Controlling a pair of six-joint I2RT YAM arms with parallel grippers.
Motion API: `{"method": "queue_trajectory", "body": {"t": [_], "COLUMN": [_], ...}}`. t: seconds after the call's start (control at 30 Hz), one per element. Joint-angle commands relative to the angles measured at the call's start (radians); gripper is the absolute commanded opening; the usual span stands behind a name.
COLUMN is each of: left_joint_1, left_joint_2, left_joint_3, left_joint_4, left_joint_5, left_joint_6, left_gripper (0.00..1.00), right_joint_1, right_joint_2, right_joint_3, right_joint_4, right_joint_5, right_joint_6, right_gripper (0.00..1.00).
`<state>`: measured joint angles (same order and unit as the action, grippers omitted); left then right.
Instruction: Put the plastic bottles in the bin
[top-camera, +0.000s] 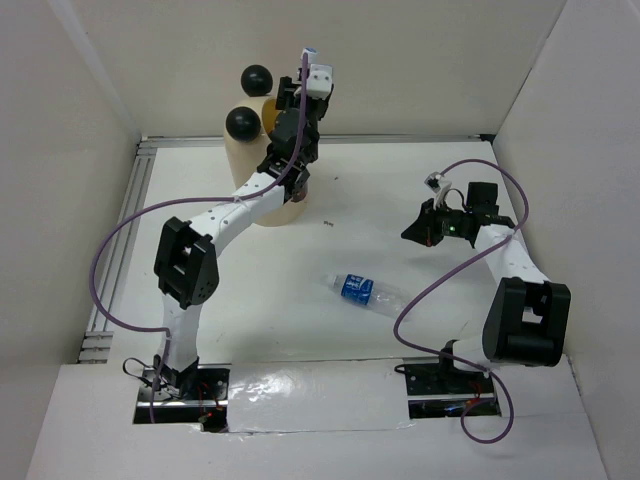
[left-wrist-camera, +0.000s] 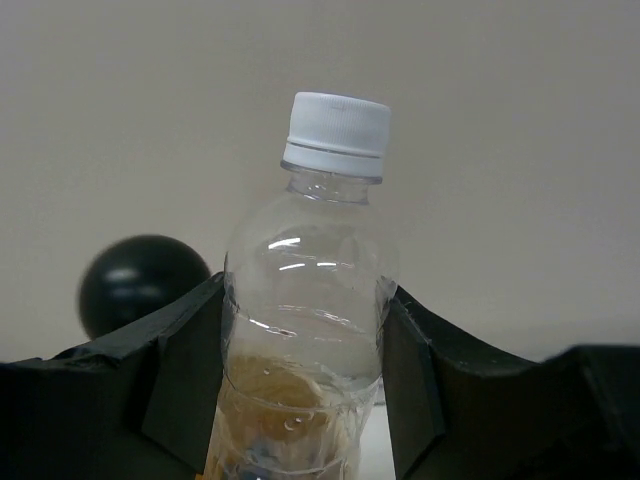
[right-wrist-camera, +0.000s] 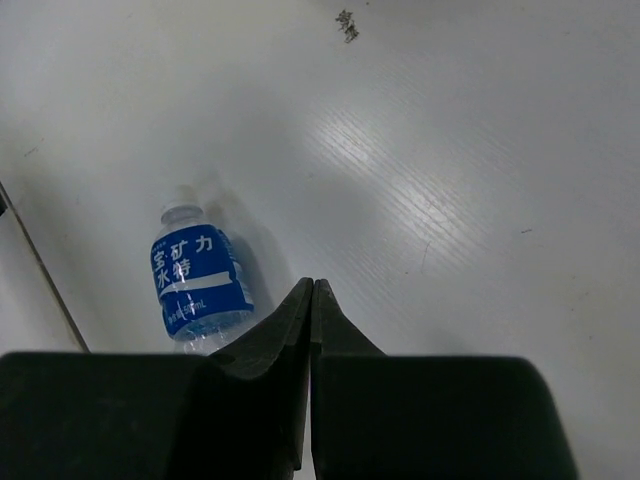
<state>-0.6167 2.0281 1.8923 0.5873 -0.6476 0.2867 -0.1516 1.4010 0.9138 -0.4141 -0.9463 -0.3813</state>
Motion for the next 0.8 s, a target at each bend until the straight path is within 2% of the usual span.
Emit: {"method": "queue_trajectory", "body": {"t": [0.0,0.1,0.23,0.33,0.37,0.4,0.47,0.5,0.6,0.63,0.77], "left_joint_1": [0.018,0.018,0.018,0.018,0.008,0.008,-0.001,-0.002,-0.024,-0.040,-0.093], "left_joint_2": [0.000,-0.025,-0.071,-0.097,-0.111,-0.111,-0.141,-0.141,-0.167,-0.177,-0.186], "left_joint_3": [-0.048,-0.123,-0.266,-0.369,-0.389,-0.401,-0.410,-0.410,-0.371,-0.345,-0.256], "left_joint_4": [0.265,0.351,0.330,0.360,0.397,0.398,0.398,0.382,0.359,0.359,0.356], "left_joint_5": [-0.024,-0.004,-0.004,-0.017,-0.026,-0.036,-0.037,-0.037,-0.027,-0.027,-0.017], "left_joint_6": [0.201,0.305,0.328,0.374,0.374,0.384,0.394,0.394,0.404,0.404,0.445], "left_gripper": [0.17,0.20,0.22,0.42,0.62,0.74,0.94,1.00,1.00,1.00,1.00], "right_joint_1": [-0.022,-0.022,-0.031,-0.040,-0.040,-0.040,-0.040,-0.040,-0.040,-0.040,-0.040], "right_joint_2": [-0.036,-0.027,-0.017,0.006,0.006,0.015,0.015,0.015,0.024,0.024,0.003], "right_joint_3": [-0.016,-0.016,-0.007,0.016,0.016,0.026,0.027,0.027,0.027,0.027,0.017], "right_joint_4": [-0.028,-0.037,-0.037,-0.046,-0.046,-0.057,-0.066,-0.077,-0.077,-0.077,-0.077], "right_joint_5": [-0.031,-0.049,-0.049,-0.059,-0.059,-0.059,-0.068,-0.068,-0.078,-0.078,-0.059], "right_joint_6": [-0.028,-0.037,-0.037,-0.037,-0.048,-0.059,-0.068,-0.068,-0.079,-0.079,-0.103], "right_gripper": [0.06,0.07,0.12,0.16,0.16,0.20,0.25,0.28,0.48,0.62,0.89]}}
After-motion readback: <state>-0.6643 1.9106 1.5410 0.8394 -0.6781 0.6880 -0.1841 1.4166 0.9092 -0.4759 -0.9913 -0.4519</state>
